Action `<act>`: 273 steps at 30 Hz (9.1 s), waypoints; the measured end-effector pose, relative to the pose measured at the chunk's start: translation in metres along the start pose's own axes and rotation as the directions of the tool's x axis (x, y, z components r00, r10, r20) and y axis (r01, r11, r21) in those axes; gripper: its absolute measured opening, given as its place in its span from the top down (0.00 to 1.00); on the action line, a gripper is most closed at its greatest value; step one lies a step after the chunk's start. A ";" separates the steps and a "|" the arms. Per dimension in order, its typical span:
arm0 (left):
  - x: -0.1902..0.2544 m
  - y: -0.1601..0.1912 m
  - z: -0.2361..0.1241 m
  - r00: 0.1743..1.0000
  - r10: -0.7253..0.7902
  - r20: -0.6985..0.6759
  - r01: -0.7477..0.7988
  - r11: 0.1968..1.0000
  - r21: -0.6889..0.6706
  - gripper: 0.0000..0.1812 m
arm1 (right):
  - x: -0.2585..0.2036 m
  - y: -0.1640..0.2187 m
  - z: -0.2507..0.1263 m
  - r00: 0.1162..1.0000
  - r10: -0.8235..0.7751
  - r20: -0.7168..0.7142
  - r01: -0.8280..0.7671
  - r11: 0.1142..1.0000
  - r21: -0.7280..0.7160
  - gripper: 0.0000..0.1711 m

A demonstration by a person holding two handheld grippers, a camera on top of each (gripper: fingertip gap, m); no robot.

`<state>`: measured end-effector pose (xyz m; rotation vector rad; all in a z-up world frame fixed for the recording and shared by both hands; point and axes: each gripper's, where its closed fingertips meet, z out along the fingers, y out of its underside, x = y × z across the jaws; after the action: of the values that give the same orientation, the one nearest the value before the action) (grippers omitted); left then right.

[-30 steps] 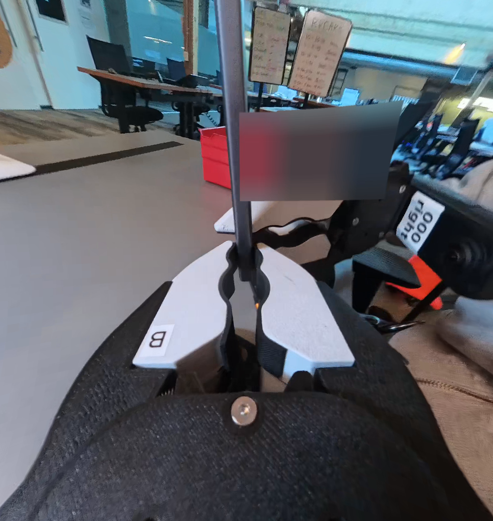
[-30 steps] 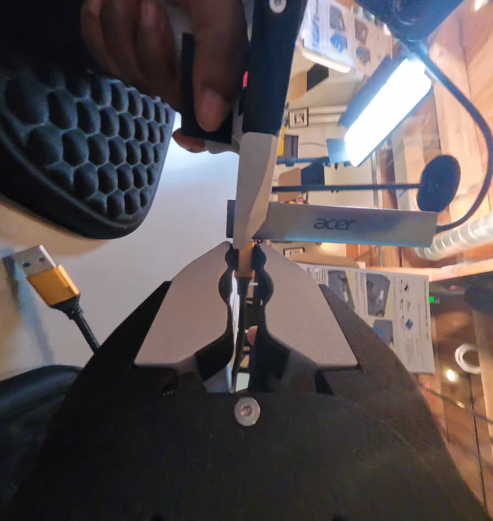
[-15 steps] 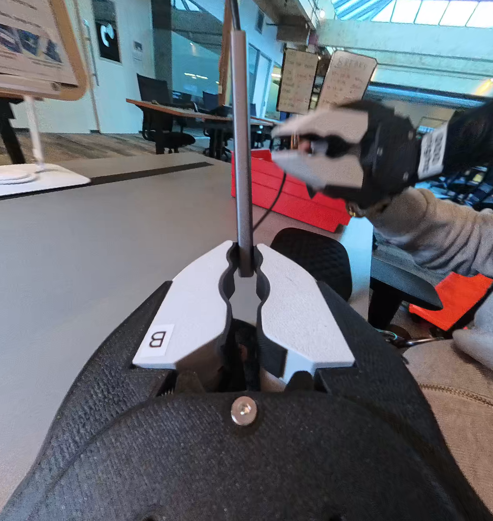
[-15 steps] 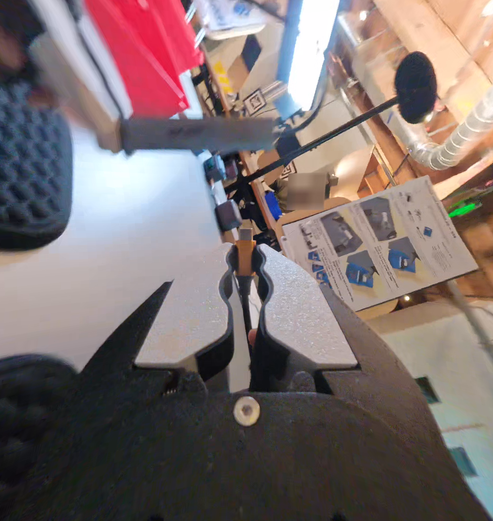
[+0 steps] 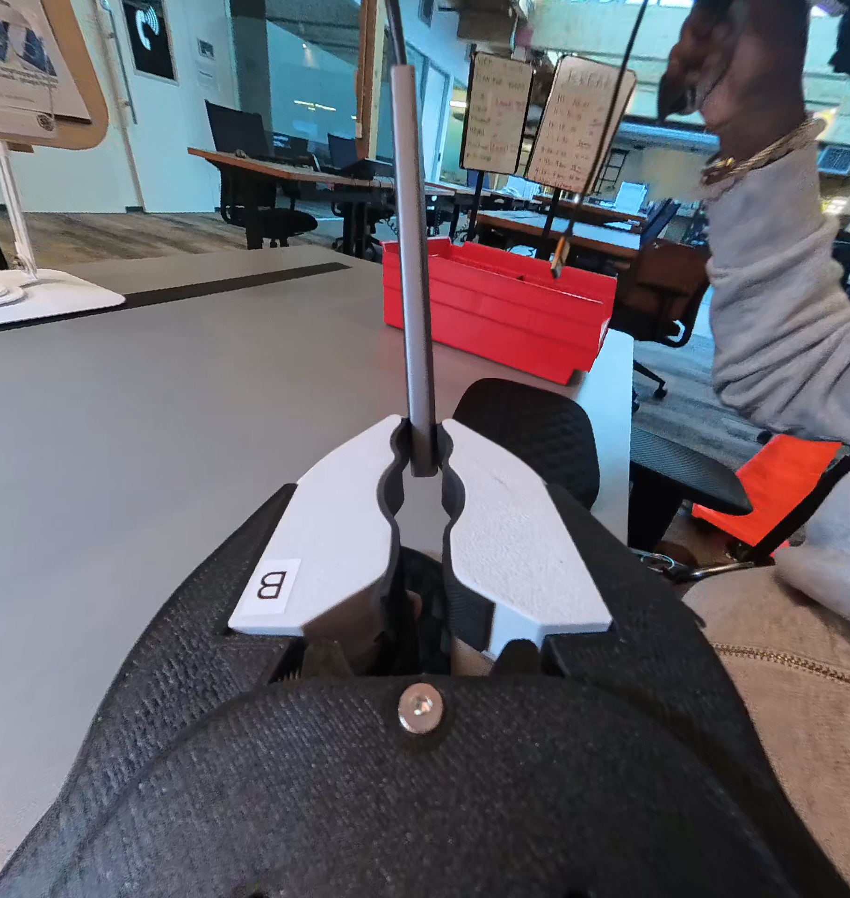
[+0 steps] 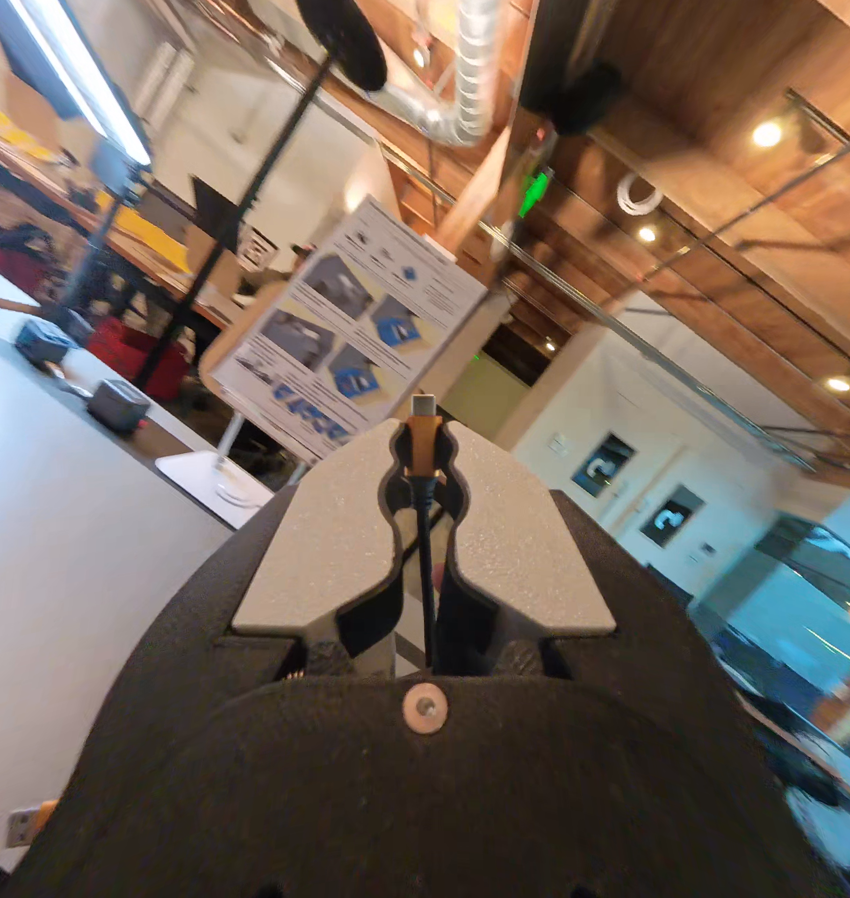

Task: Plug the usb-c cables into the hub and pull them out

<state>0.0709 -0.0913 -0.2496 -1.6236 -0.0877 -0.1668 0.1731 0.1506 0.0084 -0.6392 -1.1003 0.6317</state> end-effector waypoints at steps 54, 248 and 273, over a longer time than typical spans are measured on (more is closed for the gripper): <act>-0.005 -0.011 -0.009 0.998 -0.066 -0.017 0.067 0.993 0.095 0.94 | -0.067 0.122 -0.039 0.771 0.598 0.217 -0.517 0.788 -0.335 0.48; -0.066 -0.036 0.043 0.970 0.039 0.242 -0.032 0.999 -0.032 0.55 | -0.315 0.286 0.082 0.780 0.626 -0.011 -0.268 0.318 -0.909 0.16; -0.078 -0.068 -0.210 0.714 0.090 0.695 0.006 0.991 -0.135 0.56 | -0.315 0.282 0.095 0.738 0.664 0.118 -0.223 0.406 -0.887 0.26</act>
<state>-0.0287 -0.2927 -0.1841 -1.7385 -0.6405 0.5113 -0.0572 0.1189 -0.3571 -1.7858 -1.7210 0.7350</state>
